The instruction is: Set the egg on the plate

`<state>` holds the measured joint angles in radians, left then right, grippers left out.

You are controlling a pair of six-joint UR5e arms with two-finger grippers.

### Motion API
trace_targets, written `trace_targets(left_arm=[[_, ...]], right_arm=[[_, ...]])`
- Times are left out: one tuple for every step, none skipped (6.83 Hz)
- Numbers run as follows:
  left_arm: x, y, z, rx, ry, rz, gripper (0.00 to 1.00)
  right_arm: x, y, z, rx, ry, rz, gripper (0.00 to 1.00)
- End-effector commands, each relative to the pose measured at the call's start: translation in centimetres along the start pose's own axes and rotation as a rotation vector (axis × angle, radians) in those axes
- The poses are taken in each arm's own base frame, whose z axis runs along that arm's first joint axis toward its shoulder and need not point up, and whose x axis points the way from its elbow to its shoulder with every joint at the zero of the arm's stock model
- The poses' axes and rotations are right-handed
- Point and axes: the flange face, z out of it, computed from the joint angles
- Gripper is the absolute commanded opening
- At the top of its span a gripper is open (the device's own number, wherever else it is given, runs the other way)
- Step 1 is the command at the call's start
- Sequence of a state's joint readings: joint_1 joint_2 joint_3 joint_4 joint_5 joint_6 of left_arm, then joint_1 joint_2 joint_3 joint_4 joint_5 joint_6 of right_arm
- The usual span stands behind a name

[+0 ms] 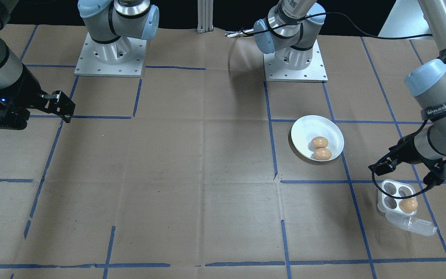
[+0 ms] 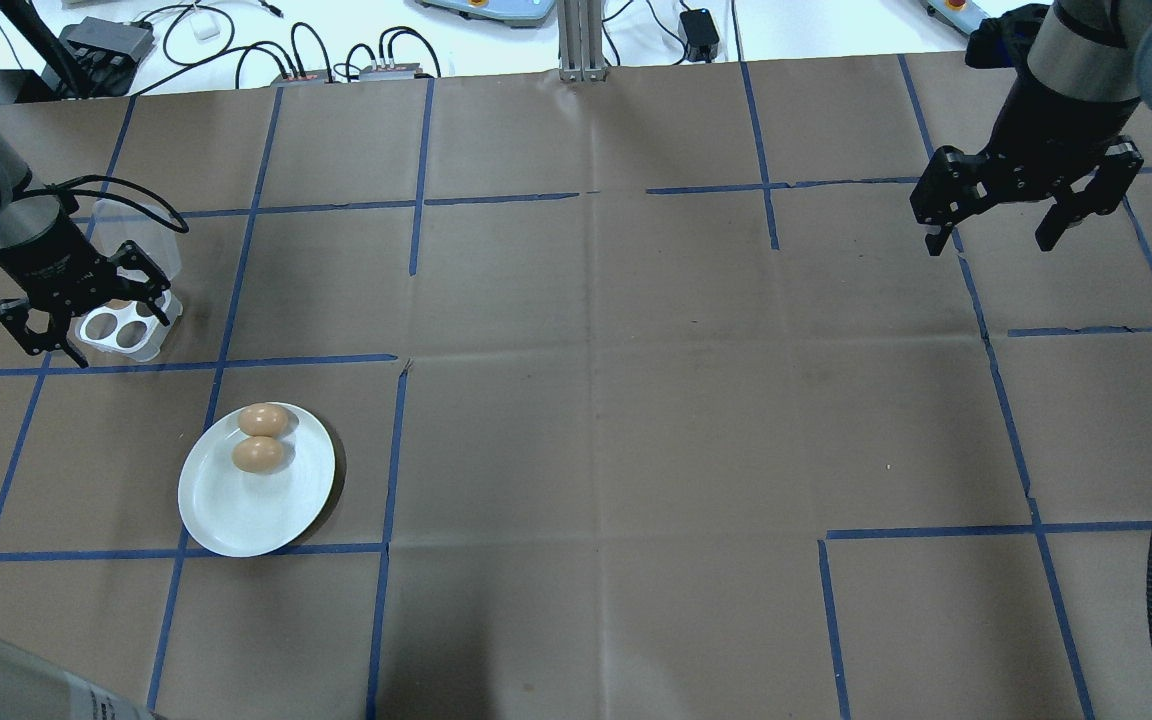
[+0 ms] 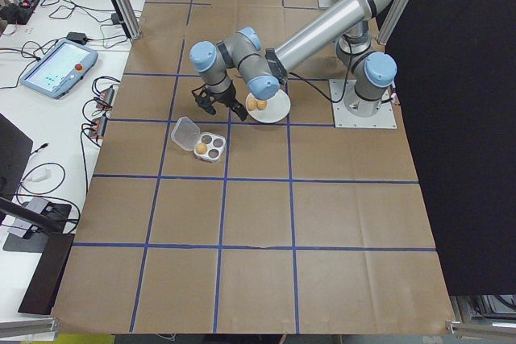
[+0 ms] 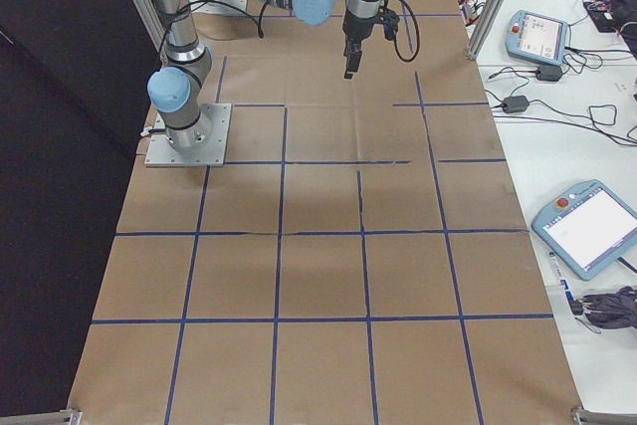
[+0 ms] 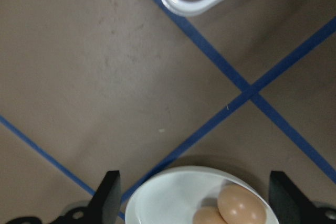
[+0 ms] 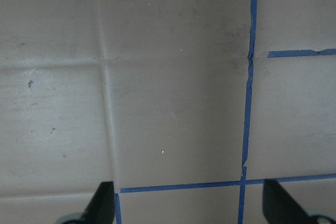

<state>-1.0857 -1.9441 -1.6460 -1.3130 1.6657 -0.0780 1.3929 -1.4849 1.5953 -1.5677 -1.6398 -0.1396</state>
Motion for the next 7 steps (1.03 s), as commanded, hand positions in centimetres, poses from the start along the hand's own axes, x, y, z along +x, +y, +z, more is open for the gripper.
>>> trace_targets(left_arm=[[-1.0, -3.3, 0.1, 0.066, 0.022, 0.352, 1.00], [-1.2, -4.9, -0.2, 0.112, 0.075, 0.519, 1.00], [-1.8, -6.3, 0.1, 0.127, 0.082, 0.633, 0.99], [-1.9, -7.5, 0.3, 0.142, 0.075, 0.696, 0.99], [-2.2, -8.4, 0.2, 0.163, 0.051, 0.781, 0.99], [-2.4, -8.8, 0.4, 0.161, 0.046, 0.815, 0.99], [-3.5, -9.8, 1.3, 0.167, 0.045, 0.855, 0.98]], right_arm=[[0.0, 0.0, 0.0, 0.000, 0.000, 0.000, 1.00], [0.0, 0.0, 0.0, 0.000, 0.000, 0.000, 1.00], [0.0, 0.0, 0.0, 0.000, 0.000, 0.000, 1.00], [0.0, 0.0, 0.0, 0.000, 0.000, 0.000, 1.00], [0.0, 0.0, 0.0, 0.000, 0.000, 0.000, 1.00], [0.0, 0.0, 0.0, 0.000, 0.000, 0.000, 1.00], [0.0, 0.0, 0.0, 0.000, 0.000, 0.000, 1.00]])
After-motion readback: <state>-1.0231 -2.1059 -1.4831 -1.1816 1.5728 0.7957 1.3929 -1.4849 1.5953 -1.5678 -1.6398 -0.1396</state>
